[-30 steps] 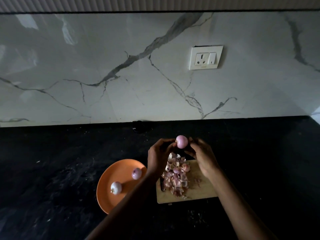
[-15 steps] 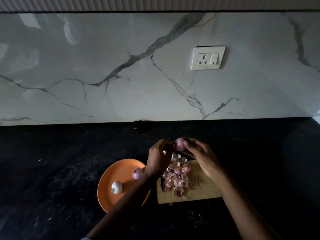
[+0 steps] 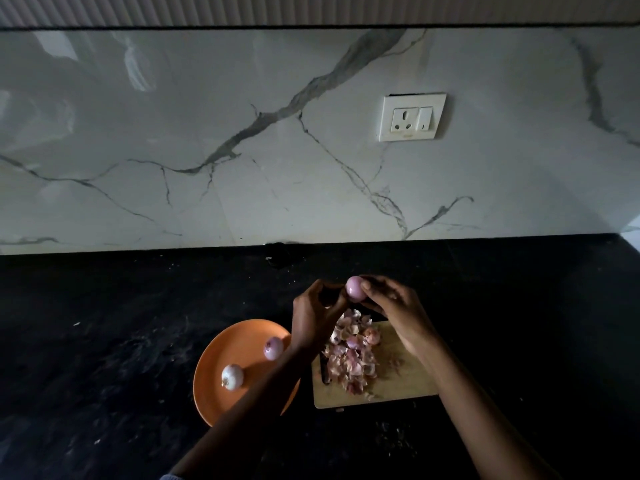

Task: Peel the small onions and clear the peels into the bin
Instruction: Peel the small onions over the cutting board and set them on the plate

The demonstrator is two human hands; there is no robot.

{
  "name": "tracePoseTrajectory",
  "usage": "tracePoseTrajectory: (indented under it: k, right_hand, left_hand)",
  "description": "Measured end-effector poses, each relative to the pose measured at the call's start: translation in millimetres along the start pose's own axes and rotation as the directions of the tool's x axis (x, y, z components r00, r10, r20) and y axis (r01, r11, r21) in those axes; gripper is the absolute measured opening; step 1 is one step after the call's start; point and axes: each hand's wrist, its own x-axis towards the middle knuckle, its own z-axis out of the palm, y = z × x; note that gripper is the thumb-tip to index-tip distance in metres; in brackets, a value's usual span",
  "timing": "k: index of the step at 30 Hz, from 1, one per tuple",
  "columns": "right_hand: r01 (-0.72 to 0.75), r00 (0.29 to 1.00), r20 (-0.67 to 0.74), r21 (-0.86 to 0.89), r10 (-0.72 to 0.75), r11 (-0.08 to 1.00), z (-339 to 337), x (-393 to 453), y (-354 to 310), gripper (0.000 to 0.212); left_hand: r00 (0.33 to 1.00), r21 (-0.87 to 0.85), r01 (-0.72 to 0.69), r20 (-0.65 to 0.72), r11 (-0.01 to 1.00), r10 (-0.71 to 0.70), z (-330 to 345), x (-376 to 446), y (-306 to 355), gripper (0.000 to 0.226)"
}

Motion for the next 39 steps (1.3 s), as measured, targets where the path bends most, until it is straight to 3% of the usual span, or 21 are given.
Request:
tracePoseTrajectory:
  k: [6,8,11,14,16,22,27,32,35,39]
  right_hand:
    - [-0.003,1.0,-0.021,0.008,0.003,1.0,2,2,2,0.043]
    - [-0.025,0.999,-0.032,0.057,0.027,0.998,0,4,2,0.045]
    - [-0.089,0.994,-0.042,0.169,0.098,0.982,-4,5,2,0.03]
    - [-0.113,0.991,-0.044,0.202,0.124,0.973,-8,6,4,0.03]
    - [-0.117,0.991,-0.044,0.205,0.128,0.972,-8,6,4,0.037]
    - [-0.121,0.99,-0.048,0.139,0.129,0.983,-1,4,2,0.04]
    - [-0.123,0.99,-0.048,0.116,0.13,0.986,9,7,-3,0.037]
    - [-0.15,0.988,-0.04,0.049,0.152,0.987,19,6,1,0.04]
    - [-0.157,0.987,-0.035,0.026,0.158,0.987,23,5,2,0.038]
    - [-0.165,0.984,-0.058,0.036,0.167,0.986,28,5,4,0.046]
  left_hand:
    - [0.999,0.002,0.054,-0.009,0.999,-0.054,-1,2,-3,0.007]
    - [0.99,-0.18,0.142,0.016,0.973,-0.141,1,3,-4,0.003]
    - [0.92,-0.553,0.379,0.14,0.742,-0.366,7,5,4,0.011]
    - [0.881,-0.602,0.461,0.223,0.652,-0.417,6,7,7,0.025]
    - [0.882,-0.571,0.469,0.262,0.674,-0.392,5,6,5,0.037]
    - [0.964,-0.419,0.251,0.192,0.872,-0.185,5,3,2,0.025]
    - [0.983,-0.355,0.181,0.104,0.917,-0.154,-6,6,-2,0.011]
    - [0.995,-0.159,0.092,0.052,0.983,-0.084,-18,2,-8,0.005]
    - [0.998,-0.06,0.06,-0.002,0.996,-0.06,-19,-3,-8,0.025]
    - [0.999,0.105,0.007,-0.048,0.994,-0.002,-19,-3,-8,0.012]
